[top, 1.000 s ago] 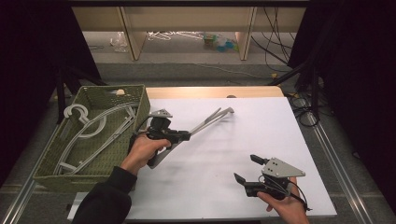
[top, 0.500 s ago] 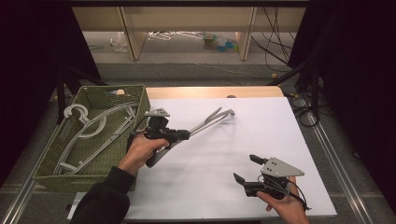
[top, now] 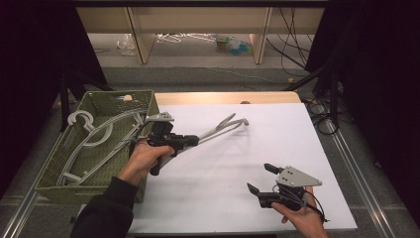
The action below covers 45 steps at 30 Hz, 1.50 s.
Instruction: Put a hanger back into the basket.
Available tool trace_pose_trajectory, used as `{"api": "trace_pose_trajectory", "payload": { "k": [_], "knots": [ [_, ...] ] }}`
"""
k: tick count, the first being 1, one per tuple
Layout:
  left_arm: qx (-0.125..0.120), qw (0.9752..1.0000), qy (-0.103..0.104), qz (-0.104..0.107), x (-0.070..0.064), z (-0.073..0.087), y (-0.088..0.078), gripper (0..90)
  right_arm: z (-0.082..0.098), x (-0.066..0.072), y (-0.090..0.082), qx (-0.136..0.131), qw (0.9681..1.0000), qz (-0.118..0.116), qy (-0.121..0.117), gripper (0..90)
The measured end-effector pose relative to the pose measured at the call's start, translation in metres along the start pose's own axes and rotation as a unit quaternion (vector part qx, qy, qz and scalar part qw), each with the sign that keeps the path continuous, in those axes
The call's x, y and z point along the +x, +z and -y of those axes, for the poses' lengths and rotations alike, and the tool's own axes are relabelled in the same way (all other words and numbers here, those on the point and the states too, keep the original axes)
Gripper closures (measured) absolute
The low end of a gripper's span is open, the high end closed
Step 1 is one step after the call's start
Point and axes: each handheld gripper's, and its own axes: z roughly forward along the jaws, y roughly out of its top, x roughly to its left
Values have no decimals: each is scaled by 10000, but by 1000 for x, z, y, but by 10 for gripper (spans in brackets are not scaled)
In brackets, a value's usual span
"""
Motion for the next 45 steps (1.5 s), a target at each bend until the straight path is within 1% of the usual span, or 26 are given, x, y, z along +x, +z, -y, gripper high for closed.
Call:
{"api": "trace_pose_trajectory", "payload": {
  "k": [4,5,6,7,8,9,10,12,13,14,16,17,19,21,23,28,32,33,34,35,37,40,41,42,44,45],
  "knots": [
    [-65,10000,18,50,-5,0,-6,817,-5,-8,6,-40,9999,87,-115,178],
    [-51,9999,17,102,-7,0,-8,817,-7,-11,9,-90,9997,138,-165,178],
    [-70,9999,30,117,-9,1,-11,817,-9,-13,11,-48,9998,135,-164,177],
    [-60,9999,26,134,-11,3,-14,816,-13,-16,14,-101,9995,164,-263,175],
    [-67,9998,27,167,-13,5,-17,817,-16,-18,17,-168,9992,213,-304,172],
    [-96,9997,27,209,-15,7,-21,817,-20,-21,19,-147,9991,194,-356,172],
    [-74,9997,13,244,-17,10,-26,817,-24,-22,23,-199,9988,209,-398,172],
    [-90,9996,2,281,-20,15,-32,817,-31,-25,27,-215,9979,192,-582,174],
    [-92,9995,4,288,-21,18,-35,817,-35,-27,29,-293,9972,204,-652,176],
    [-115,9996,-2,273,-23,21,-38,817,-38,-28,31,-276,9971,159,-697,177],
    [-121,9996,26,237,-26,26,-45,817,-42,-31,36,-297,9964,160,-780,184],
    [-151,9996,17,221,-27,27,-49,817,-43,-31,37,-299,9964,190,-773,187],
    [-221,9995,-22,222,-27,29,-57,817,-44,-30,40,-287,9966,159,-756,193],
    [-295,9993,-58,232,-27,29,-63,817,-43,-29,41,-202,9967,117,-781,192],
    [-379,9990,-82,220,-26,29,-70,817,-42,-27,42,-201,9968,140,-767,190],
    [-615,9980,-88,58,-24,26,-92,817,-41,-26,42,-145,9972,108,-732,187],
    [-915,9957,-154,-52,-22,20,-115,816,-41,-25,39,-81,9975,71,-691,177],
    [-978,9951,-150,-48,-20,19,-120,817,-40,-24,38,-34,9980,47,-625,176],
    [-1010,9947,-149,-105,-19,17,-126,816,-40,-25,38,-118,9977,107,-663,176],
    [-1060,9942,-164,-123,-18,16,-130,816,-40,-25,38,-132,9977,109,-654,176],
    [-1156,9929,-211,-209,-14,15,-140,816,-40,-25,36,-88,9976,98,-676,175],
    [-1313,9901,-319,-387,-5,14,-156,816,-40,-24,34,-107,9979,108,-633,172],
    [-1385,9887,-342,-466,-1,14,-163,816,-40,-23,33,-67,9980,92,-626,170],
    [-1449,9872,-422,-520,1,15,-167,816,-39,-22,31,-33,9982,88,-597,166],
    [-1514,9855,-480,-597,7,17,-175,817,-39,-21,31,-74,9981,86,-601,165],
    [-1587,9837,-549,-640,11,19,-180,817,-39,-21,29,-37,9981,85,-608,165]
  ]
}}
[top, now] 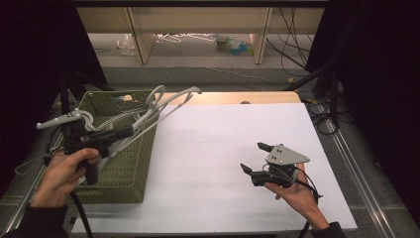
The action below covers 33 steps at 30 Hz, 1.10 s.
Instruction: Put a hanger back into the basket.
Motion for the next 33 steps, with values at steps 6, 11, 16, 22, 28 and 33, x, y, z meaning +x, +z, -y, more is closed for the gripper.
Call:
{"api": "trace_pose_trajectory", "payload": {
  "k": [6,11,16,22,28,33],
  "knots": [
    [-155,9994,-141,-290,20,-1,-23,817,1,3,-6,0,10000,-40,24,165],
    [-276,9983,-224,-460,32,2,-39,817,2,3,-9,-15,10000,-26,52,165],
    [-320,9965,-417,-645,49,9,-52,817,2,4,-11,6,9999,-56,133,165],
    [-541,9944,-616,-665,61,16,-60,817,2,3,-10,25,10000,-55,70,164],
    [-574,9932,-696,-732,70,19,-71,817,3,5,-11,99,9998,-118,152,164],
    [-503,9923,-757,-842,80,22,-77,817,3,8,-12,59,9998,-127,114,164]
  ]
}}
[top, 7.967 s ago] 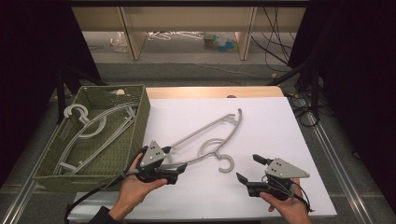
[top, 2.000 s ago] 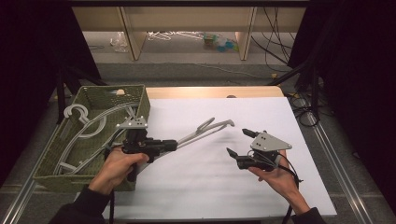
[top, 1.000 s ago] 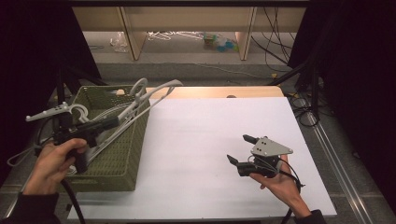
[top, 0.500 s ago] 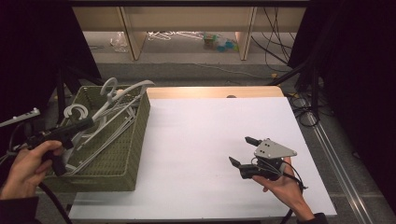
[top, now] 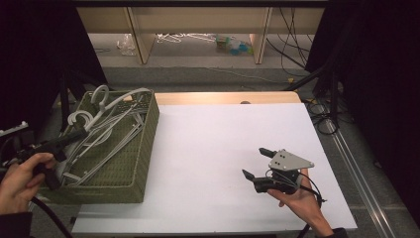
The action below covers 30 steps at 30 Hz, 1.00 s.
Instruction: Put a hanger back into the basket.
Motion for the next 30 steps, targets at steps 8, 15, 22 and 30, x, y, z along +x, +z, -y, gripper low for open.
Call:
{"api": "trace_pose_trajectory", "payload": {
  "k": [8,15,22,30],
  "knots": [
    [129,9998,-162,1,9,1,2,816,0,6,-5,8,10000,-64,-23,165],
    [343,9989,-307,-68,20,2,9,816,1,6,-6,-56,10000,-29,-37,165],
    [700,9964,-404,-260,28,2,20,816,0,6,-7,-2,10000,-77,-12,165],
    [1254,9900,-117,-629,35,-13,37,803,0,7,-7,-59,9999,-74,-45,167]
  ]
}}
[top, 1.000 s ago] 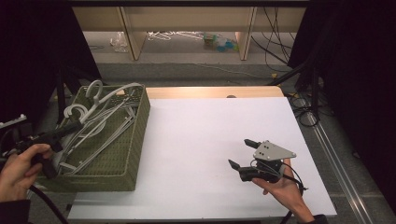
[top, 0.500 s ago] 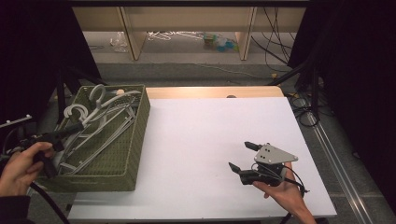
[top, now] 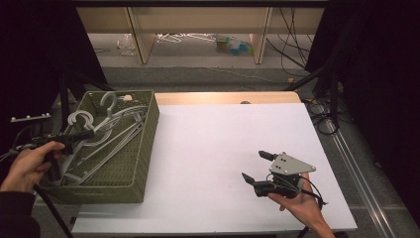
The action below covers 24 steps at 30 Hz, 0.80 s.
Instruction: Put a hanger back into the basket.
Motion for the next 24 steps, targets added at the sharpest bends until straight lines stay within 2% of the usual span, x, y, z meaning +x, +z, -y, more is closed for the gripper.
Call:
{"api": "trace_pose_trajectory", "payload": {
  "k": [2,6,8,10,12,14,17,19,24],
  "knots": [
    [74,10000,-7,-37,2,-3,0,802,0,0,0,-5,10000,-7,-4,167],
    [159,9990,91,-419,7,-6,-2,793,1,0,1,-37,10000,32,32,167],
    [221,9983,150,-522,9,-8,-2,791,0,0,1,-31,10000,30,19,167],
    [301,9967,271,-700,10,-8,-2,789,0,0,0,-5,10000,4,13,167],
    [356,9958,275,-793,13,-8,0,788,0,0,0,-12,10000,-7,47,167],
    [469,9936,367,-957,15,-8,3,788,1,-1,1,-34,10000,30,46,167],
    [659,9905,493,-1100,17,-8,6,789,1,0,1,-28,10000,27,52,167],
    [679,9908,457,-1082,19,-7,6,788,0,0,1,-50,10000,32,48,167],
    [831,9878,426,-1245,23,-4,8,783,1,-1,1,-31,10000,20,50,167]
  ]
}}
